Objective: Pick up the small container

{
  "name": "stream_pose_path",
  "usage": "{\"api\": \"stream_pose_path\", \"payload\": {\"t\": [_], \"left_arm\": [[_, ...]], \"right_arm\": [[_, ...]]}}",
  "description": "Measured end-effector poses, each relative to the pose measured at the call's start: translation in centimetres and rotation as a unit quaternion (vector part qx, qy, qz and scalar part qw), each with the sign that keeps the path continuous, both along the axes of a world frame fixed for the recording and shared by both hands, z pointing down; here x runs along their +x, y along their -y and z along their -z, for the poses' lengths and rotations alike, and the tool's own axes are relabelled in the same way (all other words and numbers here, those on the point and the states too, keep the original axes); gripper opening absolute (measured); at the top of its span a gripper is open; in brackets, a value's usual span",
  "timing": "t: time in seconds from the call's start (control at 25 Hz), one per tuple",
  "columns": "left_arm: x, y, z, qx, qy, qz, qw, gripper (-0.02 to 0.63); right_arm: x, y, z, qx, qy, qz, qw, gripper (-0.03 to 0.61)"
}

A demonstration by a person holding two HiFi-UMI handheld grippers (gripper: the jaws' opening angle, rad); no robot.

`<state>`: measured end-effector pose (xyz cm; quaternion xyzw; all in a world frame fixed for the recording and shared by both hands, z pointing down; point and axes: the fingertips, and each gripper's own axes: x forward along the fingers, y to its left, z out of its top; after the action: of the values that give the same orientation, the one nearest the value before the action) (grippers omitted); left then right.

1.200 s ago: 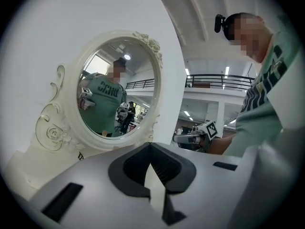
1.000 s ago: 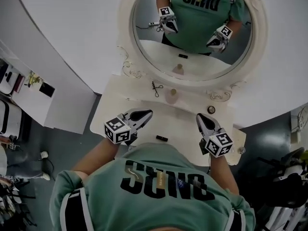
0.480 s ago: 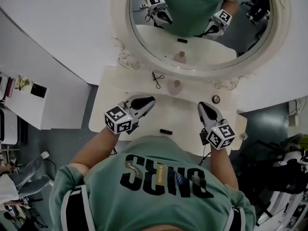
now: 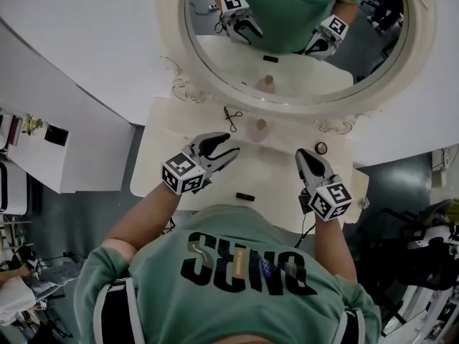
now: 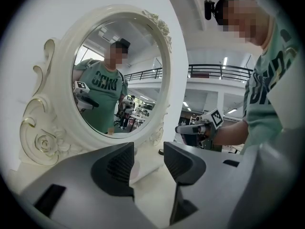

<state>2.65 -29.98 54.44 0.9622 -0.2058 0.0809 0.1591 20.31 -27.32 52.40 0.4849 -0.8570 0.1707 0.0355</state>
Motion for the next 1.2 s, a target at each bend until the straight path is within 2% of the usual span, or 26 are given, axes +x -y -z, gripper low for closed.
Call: {"api": "stream_pose_path", "payload": {"t": [0.8, 1.2], "left_arm": [[7.7, 6.2, -7.0, 0.018, 0.057, -0.024, 0.9979, 0.230], [10.6, 8.0, -9.5, 0.021, 0.061, -0.022, 0.9977, 0.233]], "right_arm": [[-0.7, 3.5, -3.1, 0.009, -0.002, 0.014, 1.000, 0.009], [-0.3, 3.6, -5.4, -0.001, 0.000, 0.012, 1.000, 0.009]]}}
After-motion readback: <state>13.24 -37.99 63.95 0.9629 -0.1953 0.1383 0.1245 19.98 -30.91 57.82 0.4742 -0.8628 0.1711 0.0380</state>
